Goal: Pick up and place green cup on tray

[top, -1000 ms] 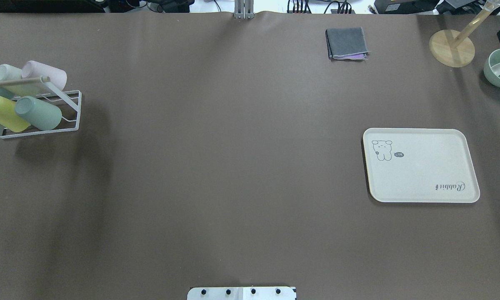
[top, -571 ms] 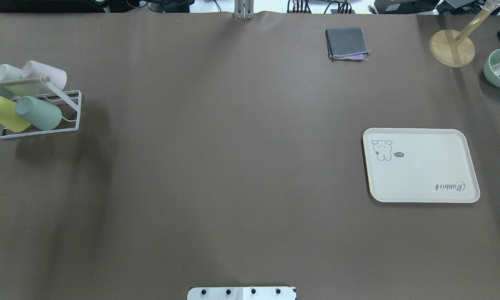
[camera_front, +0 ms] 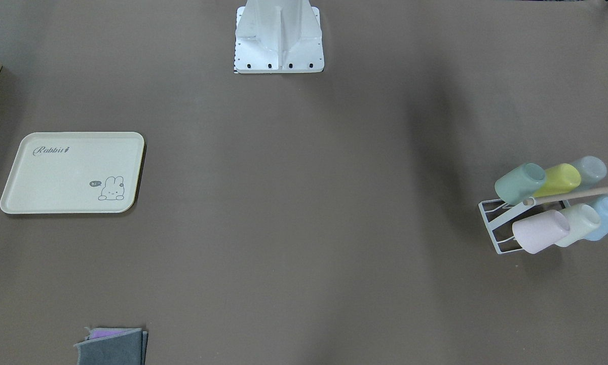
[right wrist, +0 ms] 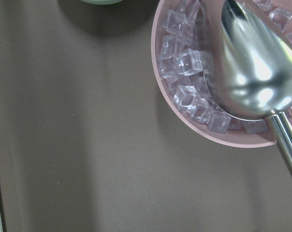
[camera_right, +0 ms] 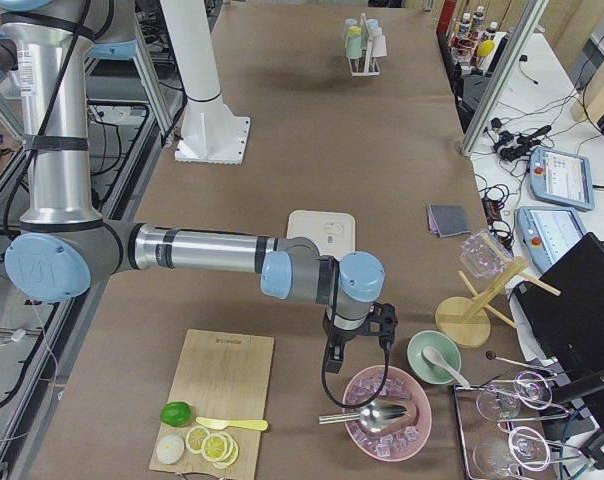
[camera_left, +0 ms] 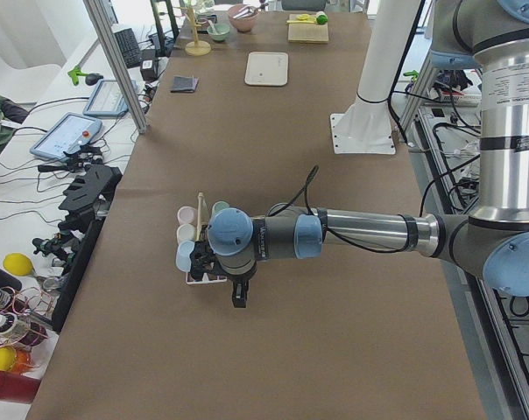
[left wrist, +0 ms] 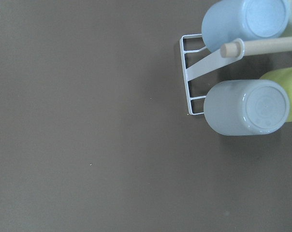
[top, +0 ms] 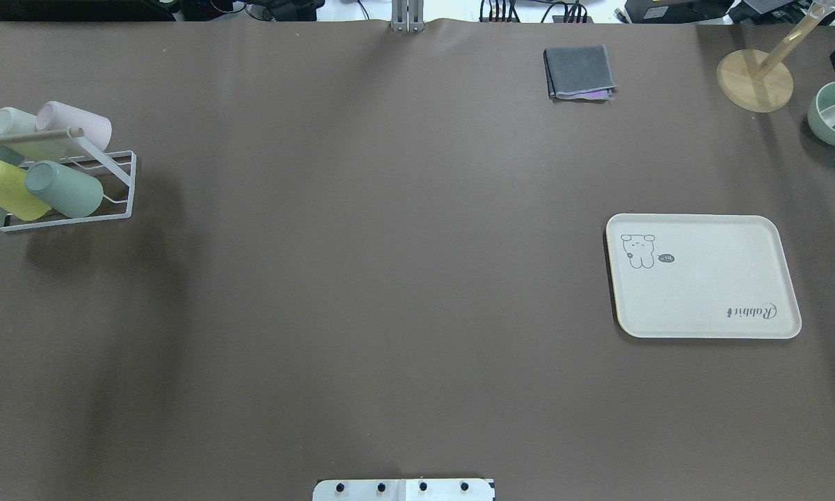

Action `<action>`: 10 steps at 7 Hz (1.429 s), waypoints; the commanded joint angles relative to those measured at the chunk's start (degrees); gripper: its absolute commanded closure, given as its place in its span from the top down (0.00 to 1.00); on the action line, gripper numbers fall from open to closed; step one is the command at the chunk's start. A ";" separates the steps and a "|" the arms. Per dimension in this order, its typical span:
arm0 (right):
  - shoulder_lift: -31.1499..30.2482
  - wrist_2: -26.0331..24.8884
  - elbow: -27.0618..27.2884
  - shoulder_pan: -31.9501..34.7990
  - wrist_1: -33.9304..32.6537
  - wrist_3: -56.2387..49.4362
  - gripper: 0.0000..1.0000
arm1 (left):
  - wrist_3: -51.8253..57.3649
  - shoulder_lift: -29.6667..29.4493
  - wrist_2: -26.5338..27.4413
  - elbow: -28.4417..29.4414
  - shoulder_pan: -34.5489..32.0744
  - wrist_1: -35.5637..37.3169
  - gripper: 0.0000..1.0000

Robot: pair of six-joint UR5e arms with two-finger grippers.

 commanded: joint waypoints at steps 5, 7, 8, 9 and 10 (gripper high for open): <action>-0.19 0.08 0.05 0.00 -0.05 0.05 1.00 | 0.07 -0.47 -0.15 -0.17 0.44 -0.24 0.99; -0.18 0.08 0.05 0.00 -0.05 0.14 1.00 | 0.07 -0.39 -0.07 -0.70 0.44 -0.06 0.99; -0.27 0.08 -0.03 0.00 -0.05 0.14 1.00 | 0.24 -0.39 -0.15 -0.87 0.53 -0.15 0.99; -0.27 0.16 0.05 0.00 -0.05 -0.03 1.00 | 0.24 -0.39 -0.15 -0.96 0.44 -0.15 0.99; -0.36 0.08 -0.03 0.00 -0.05 -0.12 1.00 | 2.24 0.40 0.63 -2.87 0.09 -2.93 0.99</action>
